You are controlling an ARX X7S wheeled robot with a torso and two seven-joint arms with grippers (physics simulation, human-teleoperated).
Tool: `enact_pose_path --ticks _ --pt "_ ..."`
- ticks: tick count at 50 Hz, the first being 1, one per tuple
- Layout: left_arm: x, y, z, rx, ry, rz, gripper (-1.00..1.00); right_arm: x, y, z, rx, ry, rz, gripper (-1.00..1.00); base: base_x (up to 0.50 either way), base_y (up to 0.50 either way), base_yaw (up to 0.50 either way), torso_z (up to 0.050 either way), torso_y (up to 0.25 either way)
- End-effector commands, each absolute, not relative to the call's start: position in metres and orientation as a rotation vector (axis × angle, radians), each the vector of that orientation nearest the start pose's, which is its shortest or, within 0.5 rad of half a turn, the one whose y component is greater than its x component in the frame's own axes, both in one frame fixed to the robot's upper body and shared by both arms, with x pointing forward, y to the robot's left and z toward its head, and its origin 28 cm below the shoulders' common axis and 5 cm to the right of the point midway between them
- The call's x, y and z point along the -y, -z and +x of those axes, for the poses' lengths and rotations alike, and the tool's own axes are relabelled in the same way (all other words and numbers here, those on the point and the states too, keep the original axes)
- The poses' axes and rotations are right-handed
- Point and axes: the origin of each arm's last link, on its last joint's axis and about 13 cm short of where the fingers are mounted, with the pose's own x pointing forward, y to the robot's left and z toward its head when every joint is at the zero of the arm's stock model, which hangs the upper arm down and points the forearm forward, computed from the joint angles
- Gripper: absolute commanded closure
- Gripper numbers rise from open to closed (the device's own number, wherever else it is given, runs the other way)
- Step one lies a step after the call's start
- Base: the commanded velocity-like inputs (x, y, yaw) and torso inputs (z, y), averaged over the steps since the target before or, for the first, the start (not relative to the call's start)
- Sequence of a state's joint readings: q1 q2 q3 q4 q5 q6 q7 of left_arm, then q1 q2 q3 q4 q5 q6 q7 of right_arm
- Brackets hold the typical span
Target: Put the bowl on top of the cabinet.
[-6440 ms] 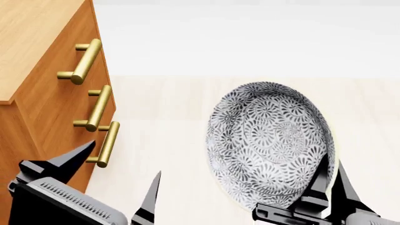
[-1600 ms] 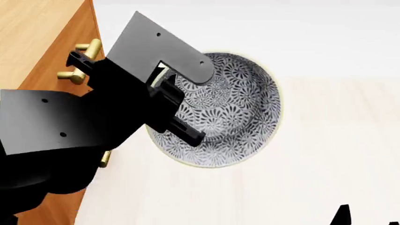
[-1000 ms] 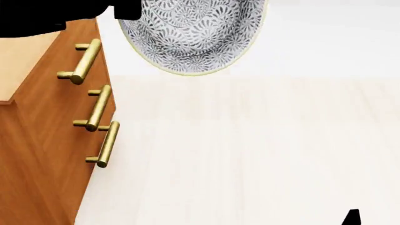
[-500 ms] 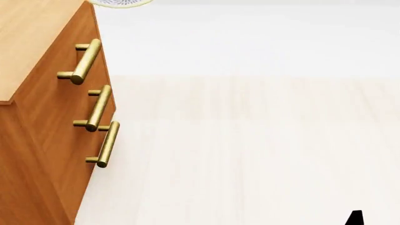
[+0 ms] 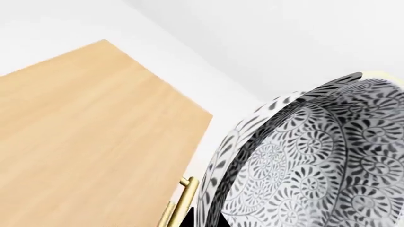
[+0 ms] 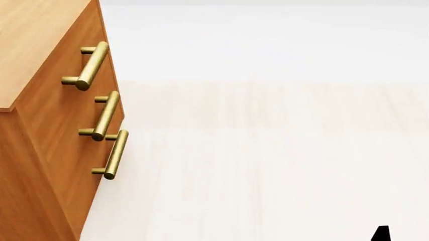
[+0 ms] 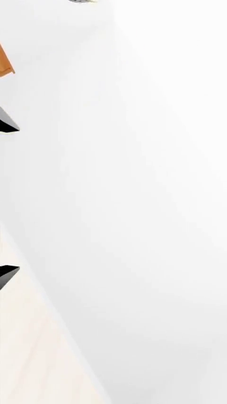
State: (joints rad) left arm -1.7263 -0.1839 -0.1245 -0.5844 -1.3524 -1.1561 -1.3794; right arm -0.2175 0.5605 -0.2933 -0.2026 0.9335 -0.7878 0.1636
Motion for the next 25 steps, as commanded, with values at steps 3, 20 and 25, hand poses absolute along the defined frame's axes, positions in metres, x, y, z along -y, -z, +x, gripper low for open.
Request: enact_pose_path --ticks 3,20,25 --pt "-0.235 -0.447 0.312 -0.280 -0.316 -0.706 1.00 0.167 -0.066 0.158 0.478 0.035 0.562 -1.00 0.00 0.00 0.00 0.000 0.000" --pt "-0.244 -0.458 0.330 -0.209 -0.269 -0.702 1.00 0.165 -0.064 0.164 0.469 0.038 0.545 -1.00 0.00 0.00 0.00 0.000 0.001" --pt "-0.249 -0.455 0.341 -0.210 -0.259 -0.712 1.00 0.167 -0.064 0.165 0.466 0.043 0.542 -1.00 0.00 0.00 0.00 0.000 0.000"
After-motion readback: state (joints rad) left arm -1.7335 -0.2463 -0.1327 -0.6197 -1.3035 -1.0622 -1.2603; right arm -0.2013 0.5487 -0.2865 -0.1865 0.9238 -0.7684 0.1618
